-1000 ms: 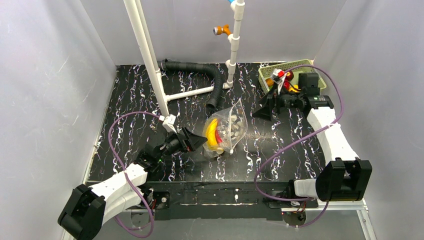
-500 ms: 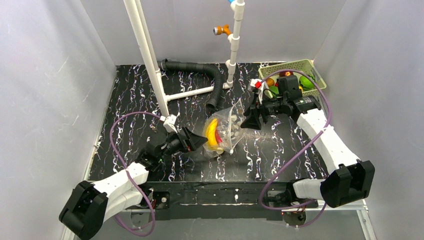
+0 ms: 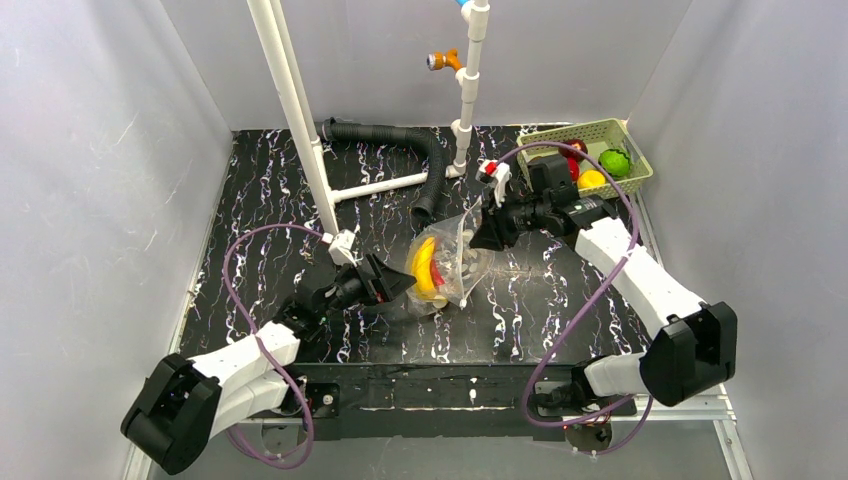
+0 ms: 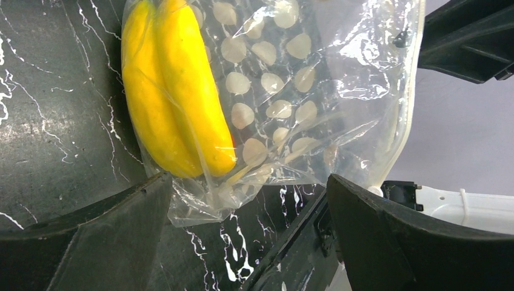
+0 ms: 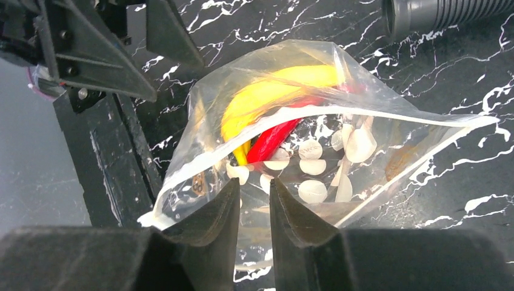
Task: Open the zip-top bag and remove the fake food
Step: Pick up the fake fruit from the zipper food storage bag.
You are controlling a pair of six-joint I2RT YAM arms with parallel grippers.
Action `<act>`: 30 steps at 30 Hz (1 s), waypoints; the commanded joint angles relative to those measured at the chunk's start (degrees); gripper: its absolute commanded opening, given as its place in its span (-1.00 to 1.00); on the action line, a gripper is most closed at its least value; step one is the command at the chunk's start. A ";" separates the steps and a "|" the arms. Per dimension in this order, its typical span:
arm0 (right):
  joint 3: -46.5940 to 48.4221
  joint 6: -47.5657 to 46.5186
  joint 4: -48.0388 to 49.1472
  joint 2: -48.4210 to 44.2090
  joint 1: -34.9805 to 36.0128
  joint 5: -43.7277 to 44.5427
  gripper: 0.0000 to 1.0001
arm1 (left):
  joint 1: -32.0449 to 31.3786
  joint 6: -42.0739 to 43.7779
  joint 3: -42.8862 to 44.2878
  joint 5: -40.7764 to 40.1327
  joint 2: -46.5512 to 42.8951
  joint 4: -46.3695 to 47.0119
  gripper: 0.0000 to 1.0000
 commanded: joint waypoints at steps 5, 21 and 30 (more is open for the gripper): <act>-2.46 6.98 6.62 2.92 2.84 7.04 -0.41 | 0.23 0.26 1.14 -0.53 4.36 4.04 0.94; -4.66 17.34 14.63 10.92 6.91 8.13 -0.37 | 0.23 3.46 5.22 2.49 17.88 10.10 0.23; -3.10 18.24 14.92 15.42 9.36 7.87 -0.35 | 0.23 4.83 6.82 4.82 25.00 11.99 -0.48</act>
